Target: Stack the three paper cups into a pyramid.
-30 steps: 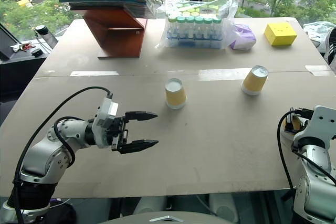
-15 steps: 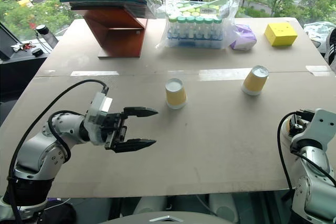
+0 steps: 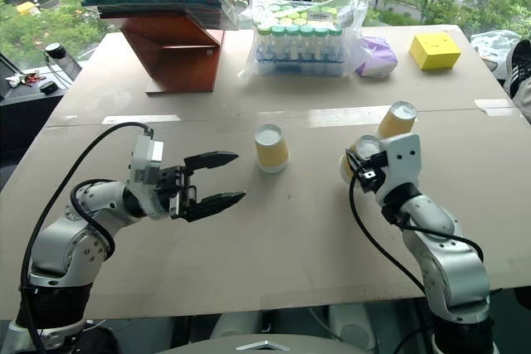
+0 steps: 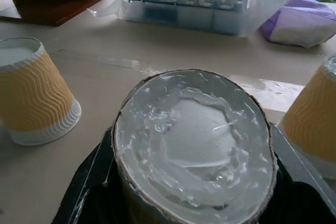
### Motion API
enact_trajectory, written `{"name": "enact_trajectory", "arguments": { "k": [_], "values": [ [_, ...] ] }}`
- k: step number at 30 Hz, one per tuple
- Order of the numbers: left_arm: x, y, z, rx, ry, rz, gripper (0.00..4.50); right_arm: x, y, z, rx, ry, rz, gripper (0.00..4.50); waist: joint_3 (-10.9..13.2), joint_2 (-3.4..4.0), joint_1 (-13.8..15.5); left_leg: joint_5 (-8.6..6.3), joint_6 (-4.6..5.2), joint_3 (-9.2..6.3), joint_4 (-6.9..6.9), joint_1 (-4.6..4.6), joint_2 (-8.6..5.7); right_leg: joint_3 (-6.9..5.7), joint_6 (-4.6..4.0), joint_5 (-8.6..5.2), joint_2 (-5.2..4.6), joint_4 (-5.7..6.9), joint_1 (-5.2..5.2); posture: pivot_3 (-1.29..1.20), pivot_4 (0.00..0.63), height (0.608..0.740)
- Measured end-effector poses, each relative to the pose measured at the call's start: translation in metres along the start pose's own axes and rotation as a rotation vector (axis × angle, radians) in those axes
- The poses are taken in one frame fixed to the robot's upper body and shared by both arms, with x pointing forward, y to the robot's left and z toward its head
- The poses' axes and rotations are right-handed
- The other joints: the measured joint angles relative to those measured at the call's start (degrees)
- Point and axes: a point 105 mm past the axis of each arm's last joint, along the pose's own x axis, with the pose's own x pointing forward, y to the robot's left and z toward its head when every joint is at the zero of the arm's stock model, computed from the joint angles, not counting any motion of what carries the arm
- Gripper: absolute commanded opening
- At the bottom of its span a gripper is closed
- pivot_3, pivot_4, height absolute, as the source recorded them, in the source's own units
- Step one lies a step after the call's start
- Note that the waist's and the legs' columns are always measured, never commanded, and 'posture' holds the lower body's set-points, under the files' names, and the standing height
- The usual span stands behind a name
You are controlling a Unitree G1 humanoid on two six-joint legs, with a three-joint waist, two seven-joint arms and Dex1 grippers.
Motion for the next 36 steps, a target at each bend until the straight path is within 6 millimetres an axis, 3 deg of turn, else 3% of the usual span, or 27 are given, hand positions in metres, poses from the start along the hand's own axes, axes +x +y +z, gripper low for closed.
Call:
{"name": "enact_trajectory", "arguments": {
  "k": [2,8,11,25,30,31,36],
  "values": [
    [-0.017,0.009,-0.005,0.003,0.027,0.067,4.5,0.026,0.014,0.002,-0.02,0.01,0.093,2.08,0.0,0.0,-0.2,0.0,0.0,0.02,-0.01,0.0,0.0,0.02,0.0,0.0,0.0,0.0,-0.02,0.0,0.15,0.74],
    [-0.038,0.01,-0.015,-0.012,0.058,0.14,4.5,0.055,0.031,-0.009,-0.058,0.042,0.192,2.08,0.0,-0.02,0.5,0.0,-0.01,-0.07,-0.05,-0.32,0.01,-0.12,0.01,0.02,-0.2,0.0,-0.31,0.0,0.15,0.74],
    [-0.039,0.009,-0.017,-0.017,0.061,0.146,4.5,0.059,0.033,-0.008,-0.072,0.033,0.21,2.08,0.0,-0.05,0.5,0.0,-0.02,-0.07,0.07,-0.75,-0.01,-0.1,0.04,0.05,-0.23,0.09,-0.68,0.0,0.15,0.74],
    [-0.042,0.006,-0.018,-0.015,0.06,0.16,4.5,0.067,0.044,-0.008,-0.116,0.039,0.265,2.08,0.0,-0.05,-0.1,0.0,-0.02,-0.09,0.04,-0.75,-0.01,-0.13,0.03,0.05,-0.18,0.18,-0.73,0.0,0.15,0.74],
    [-0.042,0.006,-0.019,-0.018,0.057,0.159,4.5,0.067,0.049,-0.01,-0.13,0.047,0.285,4.3,0.0,-0.05,-0.1,0.0,-0.02,-0.08,0.04,-0.75,-0.01,-0.13,0.03,0.05,-0.18,0.18,-0.73,0.0,0.15,0.74],
    [-0.041,0.006,-0.019,-0.018,0.057,0.158,4.5,0.067,0.05,-0.01,-0.135,0.05,0.29,4.47,0.0,-0.05,-0.1,0.0,-0.02,-0.08,0.04,-0.75,-0.02,-0.13,0.03,0.05,-0.18,0.18,-0.73,0.0,0.15,0.74],
    [-0.04,0.005,-0.02,-0.024,0.059,0.151,4.5,0.06,0.049,-0.002,-0.172,0.049,0.306,4.47,0.0,-0.05,0.0,0.0,-0.02,-0.09,0.04,-0.75,-0.01,-0.13,0.03,0.05,-0.19,0.18,-0.73,0.0,0.15,0.74]
  ]
}}
